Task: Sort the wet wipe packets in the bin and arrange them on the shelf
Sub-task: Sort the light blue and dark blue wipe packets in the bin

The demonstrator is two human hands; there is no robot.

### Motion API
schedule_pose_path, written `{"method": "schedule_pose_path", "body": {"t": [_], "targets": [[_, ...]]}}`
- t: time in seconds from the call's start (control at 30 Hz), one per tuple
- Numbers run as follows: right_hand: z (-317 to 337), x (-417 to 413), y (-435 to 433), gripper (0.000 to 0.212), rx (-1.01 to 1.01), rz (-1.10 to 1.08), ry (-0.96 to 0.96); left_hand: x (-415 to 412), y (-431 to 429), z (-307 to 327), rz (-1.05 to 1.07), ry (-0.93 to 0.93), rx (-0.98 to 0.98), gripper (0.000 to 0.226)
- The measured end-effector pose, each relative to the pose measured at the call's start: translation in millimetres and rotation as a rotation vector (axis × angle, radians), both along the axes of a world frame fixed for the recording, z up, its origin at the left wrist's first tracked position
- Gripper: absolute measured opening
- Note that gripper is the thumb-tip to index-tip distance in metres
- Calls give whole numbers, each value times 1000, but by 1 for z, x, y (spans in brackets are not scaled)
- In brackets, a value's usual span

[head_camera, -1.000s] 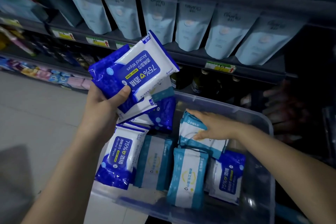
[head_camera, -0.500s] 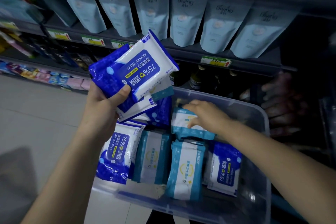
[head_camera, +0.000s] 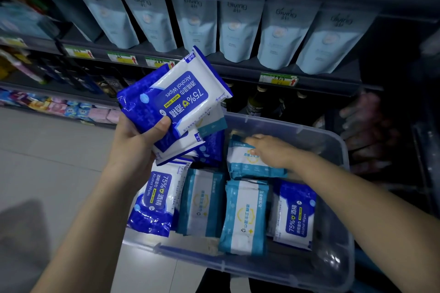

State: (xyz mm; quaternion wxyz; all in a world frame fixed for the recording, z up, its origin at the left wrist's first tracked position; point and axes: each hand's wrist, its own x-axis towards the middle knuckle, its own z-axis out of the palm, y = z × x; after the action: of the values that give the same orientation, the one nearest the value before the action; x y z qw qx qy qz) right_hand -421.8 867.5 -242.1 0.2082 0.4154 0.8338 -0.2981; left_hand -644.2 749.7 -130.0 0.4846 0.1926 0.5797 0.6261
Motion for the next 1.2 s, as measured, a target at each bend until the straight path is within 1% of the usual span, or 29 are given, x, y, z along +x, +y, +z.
{"method": "schedule_pose_path", "body": {"t": [0.1, 0.23, 0.37, 0.5, 0.57, 0.8, 0.9, 0.93, 1.0, 1.03, 1.1, 1.2], "targets": [[-2, -1, -2, 45, -52, -36, -11, -1, 0, -1, -15, 4, 7, 33], [-6, 2, -5, 45, -59, -109, 12, -3, 1, 0, -26, 22, 14, 37], [3, 5, -9, 46, -77, -160, 88, -2, 3, 0, -38, 35, 28, 38], [23, 15, -7, 46, -29, -170, 188, 1, 8, 2, -42, 47, 29, 37], [30, 24, -7, 42, -18, -214, 242, 4, 13, 3, -44, 45, 30, 36], [56, 61, -29, 30, -121, -656, 566, 35, 26, -6, -161, -6, 26, 34], [71, 70, -47, 24, -227, -894, 780, 57, 28, -17, -259, -57, 3, 44], [74, 71, -53, 25, -288, -985, 857, 65, 28, -20, -275, -94, -5, 45], [77, 70, -66, 34, -394, -1136, 983, 79, 26, -25, -286, -173, -27, 40], [77, 70, -71, 35, -422, -1184, 1025, 85, 26, -27, -297, -208, -43, 39], [76, 70, -78, 30, -422, -1235, 1073, 91, 24, -32, -321, -250, -86, 38], [76, 71, -81, 21, -388, -1267, 1086, 92, 23, -36, -380, -235, -134, 42]]}}
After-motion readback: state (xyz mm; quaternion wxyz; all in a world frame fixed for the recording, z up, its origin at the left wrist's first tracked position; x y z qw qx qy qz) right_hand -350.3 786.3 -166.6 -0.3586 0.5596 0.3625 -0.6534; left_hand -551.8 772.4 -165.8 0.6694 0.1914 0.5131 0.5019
